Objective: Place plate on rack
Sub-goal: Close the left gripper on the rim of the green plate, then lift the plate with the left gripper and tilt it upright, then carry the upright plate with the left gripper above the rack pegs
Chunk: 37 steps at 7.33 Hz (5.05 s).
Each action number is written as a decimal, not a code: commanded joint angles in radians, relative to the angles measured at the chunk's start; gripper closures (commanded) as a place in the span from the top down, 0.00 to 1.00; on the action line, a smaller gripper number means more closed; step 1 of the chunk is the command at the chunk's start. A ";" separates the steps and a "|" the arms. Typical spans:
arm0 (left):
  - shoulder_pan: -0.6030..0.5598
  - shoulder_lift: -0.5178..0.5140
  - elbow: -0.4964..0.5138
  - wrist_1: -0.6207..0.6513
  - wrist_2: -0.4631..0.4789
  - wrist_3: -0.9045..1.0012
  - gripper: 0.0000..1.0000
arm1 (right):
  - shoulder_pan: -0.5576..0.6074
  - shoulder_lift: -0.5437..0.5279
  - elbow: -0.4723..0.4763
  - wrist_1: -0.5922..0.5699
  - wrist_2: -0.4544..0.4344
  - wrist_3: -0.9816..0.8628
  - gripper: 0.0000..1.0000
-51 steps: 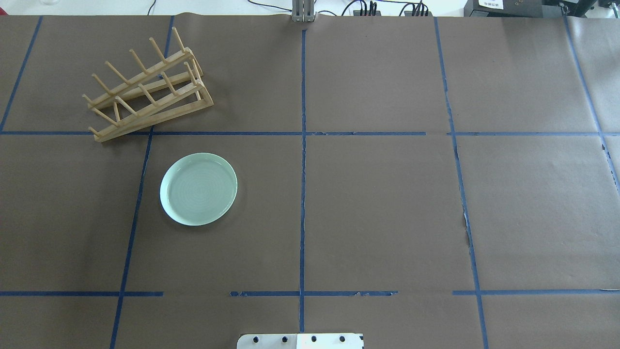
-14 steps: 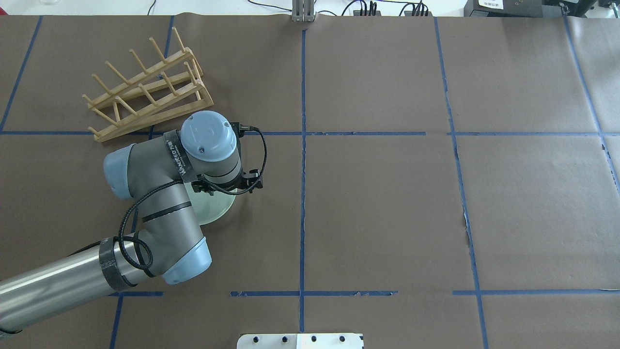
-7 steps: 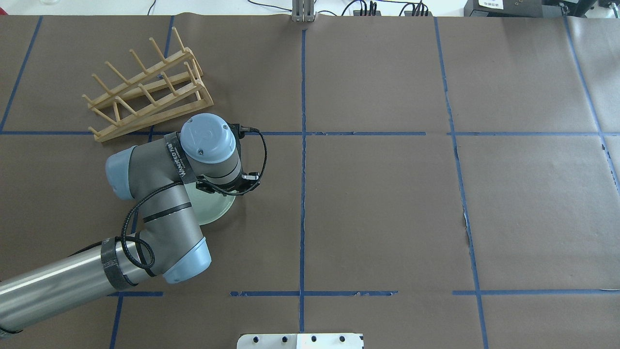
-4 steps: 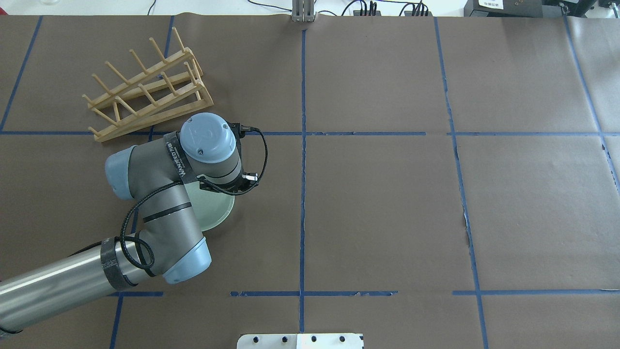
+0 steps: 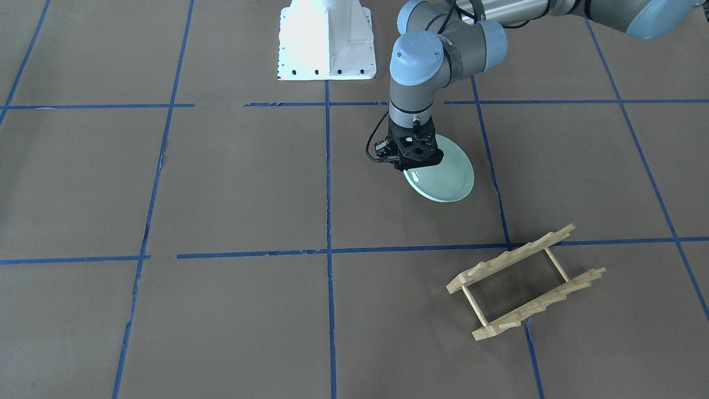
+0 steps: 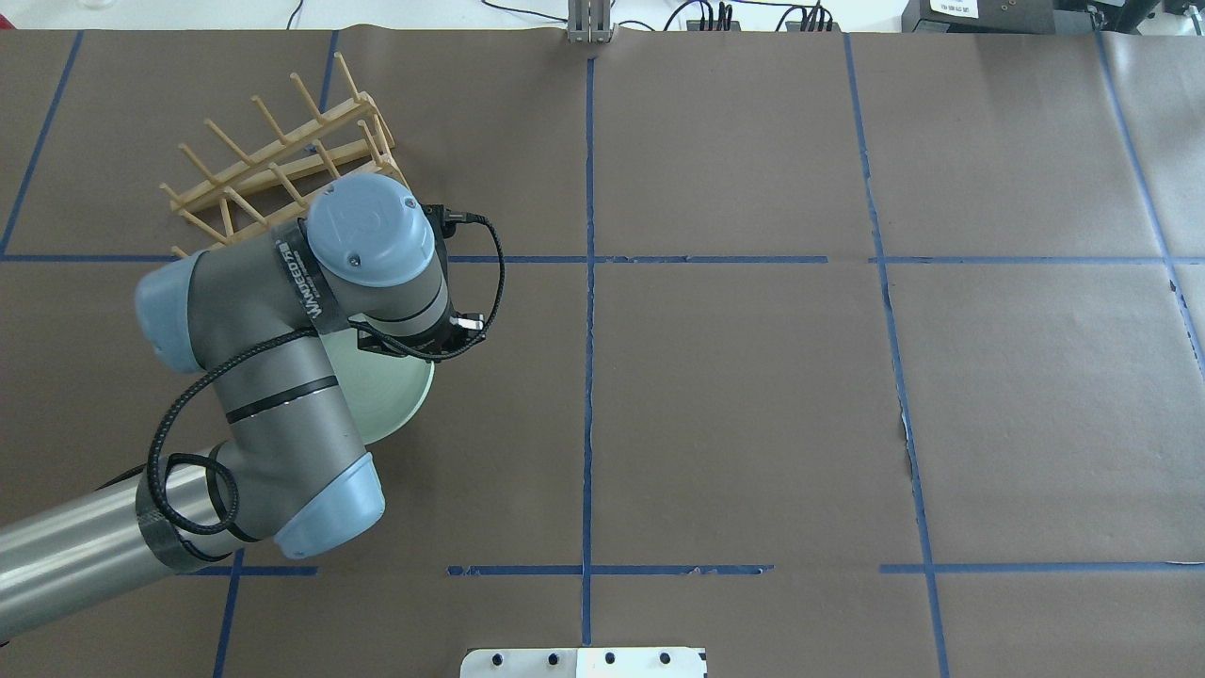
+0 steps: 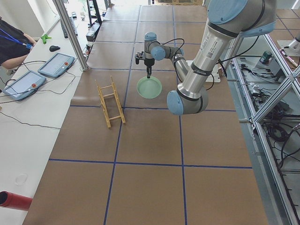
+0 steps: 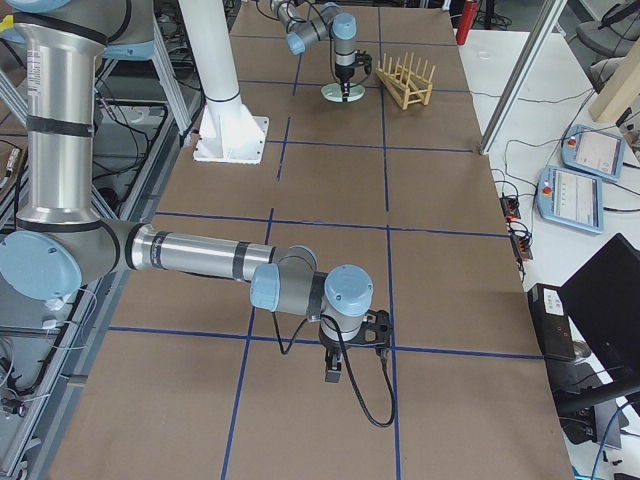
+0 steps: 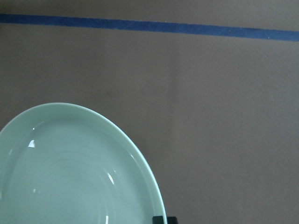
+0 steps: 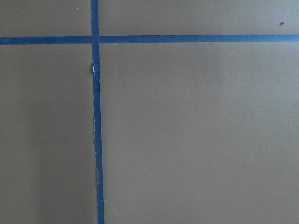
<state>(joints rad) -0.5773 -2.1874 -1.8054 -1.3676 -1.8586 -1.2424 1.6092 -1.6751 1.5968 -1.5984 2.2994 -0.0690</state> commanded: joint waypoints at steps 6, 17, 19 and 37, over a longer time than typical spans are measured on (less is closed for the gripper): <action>-0.419 0.000 -0.363 0.269 -0.017 0.164 0.00 | 0.000 0.000 0.000 -0.002 0.000 0.000 1.00; -0.743 0.342 -0.002 -1.249 -0.642 -0.398 0.00 | 0.000 0.000 -0.001 0.000 0.000 0.000 1.00; -0.742 0.344 0.093 -1.524 -0.619 -0.599 0.00 | 0.000 0.000 -0.001 0.000 0.000 0.000 1.00; -0.518 0.135 0.546 -1.990 -0.070 -0.761 0.00 | 0.000 0.000 -0.001 -0.002 0.000 -0.002 1.00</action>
<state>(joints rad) -1.1007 -2.0499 -1.2775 -3.3578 -1.9331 -2.0224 1.6091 -1.6751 1.5954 -1.5990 2.2994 -0.0704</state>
